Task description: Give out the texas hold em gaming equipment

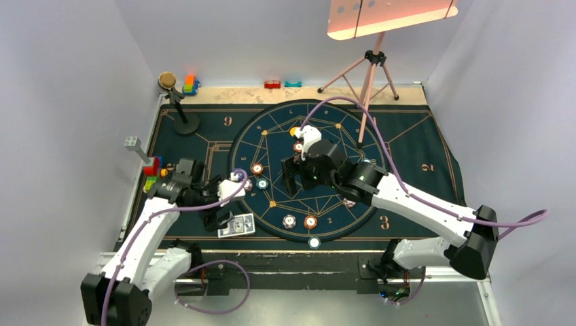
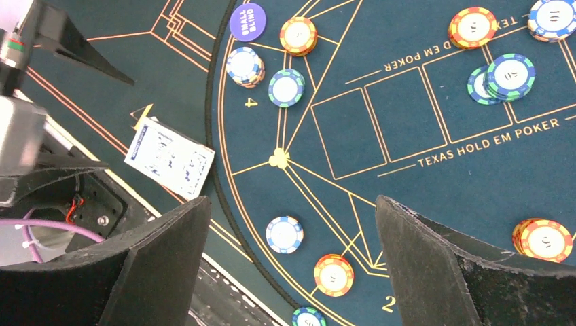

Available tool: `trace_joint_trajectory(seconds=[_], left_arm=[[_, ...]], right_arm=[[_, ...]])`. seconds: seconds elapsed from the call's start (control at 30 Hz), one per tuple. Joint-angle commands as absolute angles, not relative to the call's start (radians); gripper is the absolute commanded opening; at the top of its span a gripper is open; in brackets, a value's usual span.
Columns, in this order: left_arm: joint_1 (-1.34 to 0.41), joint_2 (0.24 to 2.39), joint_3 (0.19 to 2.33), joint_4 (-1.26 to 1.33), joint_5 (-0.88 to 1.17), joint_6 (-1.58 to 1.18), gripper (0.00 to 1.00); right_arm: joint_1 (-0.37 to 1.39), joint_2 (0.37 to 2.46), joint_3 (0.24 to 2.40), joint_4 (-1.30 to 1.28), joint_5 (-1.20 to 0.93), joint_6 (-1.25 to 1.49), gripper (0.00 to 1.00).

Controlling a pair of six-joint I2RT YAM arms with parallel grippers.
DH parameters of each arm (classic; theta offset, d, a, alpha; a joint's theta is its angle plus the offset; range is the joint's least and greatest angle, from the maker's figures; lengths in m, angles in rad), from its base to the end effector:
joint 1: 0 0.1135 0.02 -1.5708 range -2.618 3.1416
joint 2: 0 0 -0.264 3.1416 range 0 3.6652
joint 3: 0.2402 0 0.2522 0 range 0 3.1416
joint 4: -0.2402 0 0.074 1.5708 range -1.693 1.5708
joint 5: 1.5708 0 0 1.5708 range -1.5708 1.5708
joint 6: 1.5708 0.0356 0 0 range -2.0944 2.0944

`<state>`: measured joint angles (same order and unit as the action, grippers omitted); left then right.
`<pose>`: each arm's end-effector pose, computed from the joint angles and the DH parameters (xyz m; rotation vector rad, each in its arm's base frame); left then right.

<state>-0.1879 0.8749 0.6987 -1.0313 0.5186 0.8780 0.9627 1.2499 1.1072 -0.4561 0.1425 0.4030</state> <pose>0.1340 -0.0434 0.2342 1.4240 2.1657 -0.4854 0.1630 0.2252 0.3270 -0.5351 2.1664 0.6199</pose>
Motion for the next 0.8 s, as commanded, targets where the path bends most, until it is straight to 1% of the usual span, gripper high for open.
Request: trace_joint_trajectory(seconds=[0.0,0.2,0.33,0.57,0.77], left_arm=[[-0.226,0.977,0.689,-1.040,0.510,0.984,1.00],[-0.303,1.031,0.644,-0.973,0.475,1.003,1.00],[-0.335,1.075,0.638,-0.946,0.456,1.000,1.00],[-0.409,1.170,0.603,-0.802,0.354,0.928,1.00],[-0.455,1.176,0.579,-0.745,0.301,0.920,1.00]], right_arm=[[0.962,1.212,1.106,-0.426,0.209,0.439,0.95],[0.948,1.145,1.061,-0.397,0.220,0.496,0.96],[0.913,1.107,1.050,-0.409,0.179,0.516,0.97],[0.871,1.042,1.028,-0.418,0.153,0.516,0.98],[0.834,1.033,1.019,-0.407,0.118,0.506,0.98]])
